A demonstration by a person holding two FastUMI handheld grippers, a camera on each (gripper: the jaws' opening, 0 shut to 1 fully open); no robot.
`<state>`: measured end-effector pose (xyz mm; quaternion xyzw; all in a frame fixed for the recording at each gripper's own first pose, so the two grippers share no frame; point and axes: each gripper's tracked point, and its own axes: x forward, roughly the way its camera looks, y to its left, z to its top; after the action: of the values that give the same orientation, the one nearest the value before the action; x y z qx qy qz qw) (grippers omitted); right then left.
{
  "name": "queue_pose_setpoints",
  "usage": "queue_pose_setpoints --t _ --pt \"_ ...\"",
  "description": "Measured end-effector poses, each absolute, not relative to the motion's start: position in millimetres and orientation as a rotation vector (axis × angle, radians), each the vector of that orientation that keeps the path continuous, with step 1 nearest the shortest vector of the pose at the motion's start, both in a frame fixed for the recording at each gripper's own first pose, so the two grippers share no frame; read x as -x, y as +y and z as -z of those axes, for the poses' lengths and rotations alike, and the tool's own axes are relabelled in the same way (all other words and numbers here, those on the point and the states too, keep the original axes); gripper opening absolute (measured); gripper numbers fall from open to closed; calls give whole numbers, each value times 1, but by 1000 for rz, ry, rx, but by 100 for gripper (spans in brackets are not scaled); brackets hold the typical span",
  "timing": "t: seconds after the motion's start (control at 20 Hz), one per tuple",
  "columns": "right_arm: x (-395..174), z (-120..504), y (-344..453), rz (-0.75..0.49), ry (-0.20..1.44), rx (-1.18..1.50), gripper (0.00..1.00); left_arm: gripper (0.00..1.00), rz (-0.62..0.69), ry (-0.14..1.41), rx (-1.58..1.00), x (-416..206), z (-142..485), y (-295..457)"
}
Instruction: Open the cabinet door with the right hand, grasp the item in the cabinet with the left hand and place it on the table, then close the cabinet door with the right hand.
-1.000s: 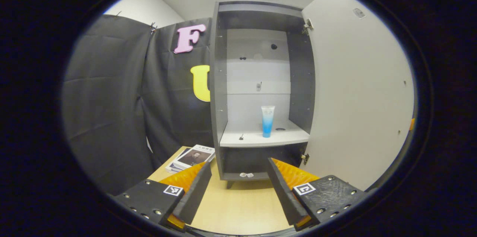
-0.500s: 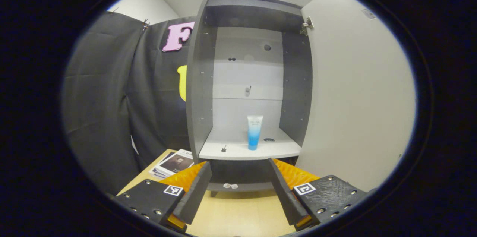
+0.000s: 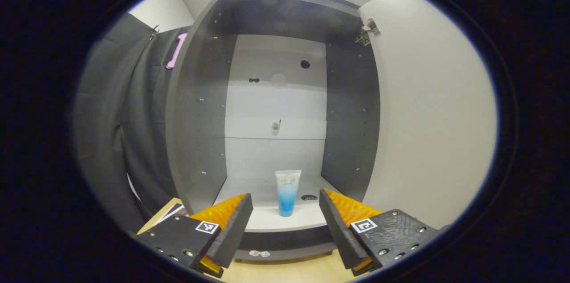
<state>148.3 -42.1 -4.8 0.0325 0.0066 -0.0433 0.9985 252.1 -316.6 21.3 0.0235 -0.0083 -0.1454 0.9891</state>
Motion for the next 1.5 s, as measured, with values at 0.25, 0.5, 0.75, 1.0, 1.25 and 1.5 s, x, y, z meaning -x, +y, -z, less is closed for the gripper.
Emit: queue_pose_setpoints --t 0.25,0.5,0.75,1.0,1.25,1.5 --pt "-154 5 -42 163 23 -123 92 92 352 -4 -19 -291 -1 -330" --pt "-144 13 -39 239 59 -124 92 92 360 4 -57 -333 16 -344" --pt "-135 21 -38 308 100 -146 95 82 369 6 -73 -359 25 -357" --pt "-125 29 -35 359 127 -161 92 68 360 12 -89 -377 30 -356" --pt "-121 36 -26 389 149 -172 92 52 404 13 -80 -380 30 -358" --pt "-121 34 -15 406 155 -165 92 50 452 13 -78 -377 27 -359"
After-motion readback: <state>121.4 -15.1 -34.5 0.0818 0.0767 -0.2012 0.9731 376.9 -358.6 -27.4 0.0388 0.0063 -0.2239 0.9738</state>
